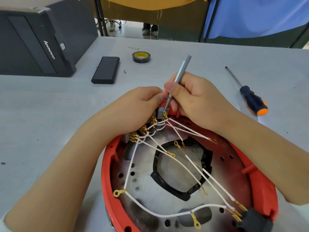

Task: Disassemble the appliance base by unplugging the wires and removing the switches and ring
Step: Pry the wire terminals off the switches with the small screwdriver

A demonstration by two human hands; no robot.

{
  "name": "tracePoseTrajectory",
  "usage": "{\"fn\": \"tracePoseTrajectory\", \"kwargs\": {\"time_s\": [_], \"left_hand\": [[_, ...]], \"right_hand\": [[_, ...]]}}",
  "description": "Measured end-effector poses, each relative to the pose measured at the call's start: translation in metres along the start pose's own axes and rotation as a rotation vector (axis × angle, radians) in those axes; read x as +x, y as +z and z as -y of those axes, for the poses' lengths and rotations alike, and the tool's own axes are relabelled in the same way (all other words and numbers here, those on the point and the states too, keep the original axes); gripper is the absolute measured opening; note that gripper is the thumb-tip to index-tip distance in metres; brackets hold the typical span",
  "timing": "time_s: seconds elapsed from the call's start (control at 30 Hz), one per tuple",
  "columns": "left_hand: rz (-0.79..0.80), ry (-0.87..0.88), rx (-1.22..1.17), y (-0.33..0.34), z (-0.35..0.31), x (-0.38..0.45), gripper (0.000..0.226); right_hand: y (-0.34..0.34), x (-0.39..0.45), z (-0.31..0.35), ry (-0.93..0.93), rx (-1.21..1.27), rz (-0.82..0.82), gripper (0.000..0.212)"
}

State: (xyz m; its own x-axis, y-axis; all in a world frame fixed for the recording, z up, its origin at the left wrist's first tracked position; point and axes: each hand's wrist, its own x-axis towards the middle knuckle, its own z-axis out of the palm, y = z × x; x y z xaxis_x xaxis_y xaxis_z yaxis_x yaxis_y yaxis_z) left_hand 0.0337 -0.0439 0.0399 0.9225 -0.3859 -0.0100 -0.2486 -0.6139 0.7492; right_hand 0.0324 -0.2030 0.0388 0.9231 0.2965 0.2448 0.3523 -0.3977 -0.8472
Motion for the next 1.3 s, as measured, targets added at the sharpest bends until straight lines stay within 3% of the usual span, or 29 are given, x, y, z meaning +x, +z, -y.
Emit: {"fn": "tracePoseTrajectory", "kwargs": {"time_s": [0.17,0.5,0.9,1.3], "left_hand": [[-0.004,0.003,0.011,0.000,0.001,0.000,0.037],[-0.057,0.031,0.005,-0.001,0.005,0.002,0.034],[-0.036,0.000,-0.021,0.001,0.001,0.000,0.031],[-0.022,0.007,0.029,0.001,-0.001,-0.004,0.035]], "right_hand": [[0.000,0.001,0.002,-0.010,-0.001,-0.010,0.021],[0.004,0.005,0.015,-0.036,-0.264,0.024,0.023],[0.005,0.012,0.019,0.072,-0.246,0.070,0.029],[0.005,-0.004,0.009,-0.034,-0.109,-0.101,0.025]]}}
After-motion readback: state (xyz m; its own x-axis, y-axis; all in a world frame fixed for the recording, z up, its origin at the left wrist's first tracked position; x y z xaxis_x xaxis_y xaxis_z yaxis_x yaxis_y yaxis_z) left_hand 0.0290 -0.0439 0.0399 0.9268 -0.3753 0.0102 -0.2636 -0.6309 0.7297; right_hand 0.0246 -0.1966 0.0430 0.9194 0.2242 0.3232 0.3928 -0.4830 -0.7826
